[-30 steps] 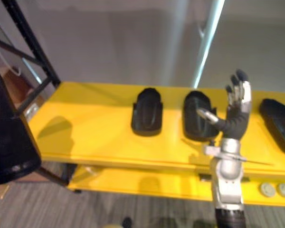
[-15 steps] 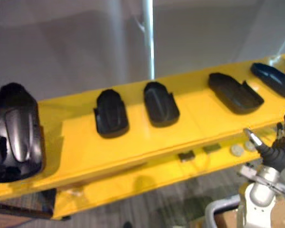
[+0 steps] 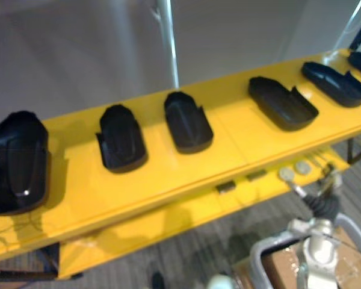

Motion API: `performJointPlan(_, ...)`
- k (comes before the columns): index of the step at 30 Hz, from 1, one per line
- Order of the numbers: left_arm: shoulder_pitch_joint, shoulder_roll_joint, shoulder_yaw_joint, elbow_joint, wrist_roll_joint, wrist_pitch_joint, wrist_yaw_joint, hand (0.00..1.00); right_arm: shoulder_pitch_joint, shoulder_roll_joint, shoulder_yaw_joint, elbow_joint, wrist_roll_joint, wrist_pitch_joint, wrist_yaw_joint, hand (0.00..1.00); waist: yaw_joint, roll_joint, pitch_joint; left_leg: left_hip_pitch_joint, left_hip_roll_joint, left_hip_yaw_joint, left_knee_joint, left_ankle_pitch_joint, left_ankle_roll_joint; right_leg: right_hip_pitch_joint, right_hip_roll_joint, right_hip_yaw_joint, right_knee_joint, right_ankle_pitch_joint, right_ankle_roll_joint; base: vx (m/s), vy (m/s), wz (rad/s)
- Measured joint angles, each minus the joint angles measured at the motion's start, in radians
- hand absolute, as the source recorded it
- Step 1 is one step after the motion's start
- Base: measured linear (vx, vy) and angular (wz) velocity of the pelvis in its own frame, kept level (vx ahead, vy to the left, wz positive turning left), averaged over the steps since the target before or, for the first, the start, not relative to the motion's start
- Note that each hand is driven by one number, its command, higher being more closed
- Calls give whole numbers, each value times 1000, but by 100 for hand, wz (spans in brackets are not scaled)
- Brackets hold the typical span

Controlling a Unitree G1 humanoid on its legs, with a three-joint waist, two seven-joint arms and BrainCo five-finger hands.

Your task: Walk over and take plastic housings, then place them on the shelf

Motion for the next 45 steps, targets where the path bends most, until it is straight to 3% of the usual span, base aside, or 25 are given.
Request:
performJointPlan(3,-30,7,-5,1,-1,31,1,100,35,15,1,90,21,-1,12,0,-2,-5,5,0,2,-2,3,2,-1,0,2,0,6,-2,-3,17,-6,2)
performJointPlan(11,-118,39,-81,0,-11,42,8,100,19,42,42,285,80,-1,91,0,-4,-43,35,-15,4,-17,-1,9,2,5,6,-12,-13,-1,-9,-17,-4,7)
performJointPlan(21,-198,39,-149,-5,-12,89,40,100,0,84,65,357,91,-20,122,0,-3,-81,101,-23,0,-20,5,8,3,17,7,-7,-45,19,-10,22,11,3)
performJointPlan(25,-214,39,-149,-5,-42,92,44,100,-3,85,65,357,91,-23,121,0,-4,-82,120,-42,0,-18,7,6,6,5,10,0,-56,26,-11,7,2,1)
performJointPlan(33,-287,39,-149,-7,-50,89,74,100,-18,86,66,356,91,-41,120,0,-6,-86,193,-105,18,-19,142,-57,10,-1,22,43,-60,40,-30,12,4,1)
performJointPlan(34,-294,39,-149,-7,-50,87,74,0,-19,86,66,355,91,-41,120,0,-5,-86,194,-116,19,-18,152,-62,10,-12,22,44,-59,41,-30,0,0,0)
performJointPlan(45,-306,39,-149,-8,-49,78,142,0,-30,89,67,355,91,-44,138,0,-8,-77,220,-139,25,-7,203,-89,14,-20,23,65,-59,42,-27,-10,7,-4)
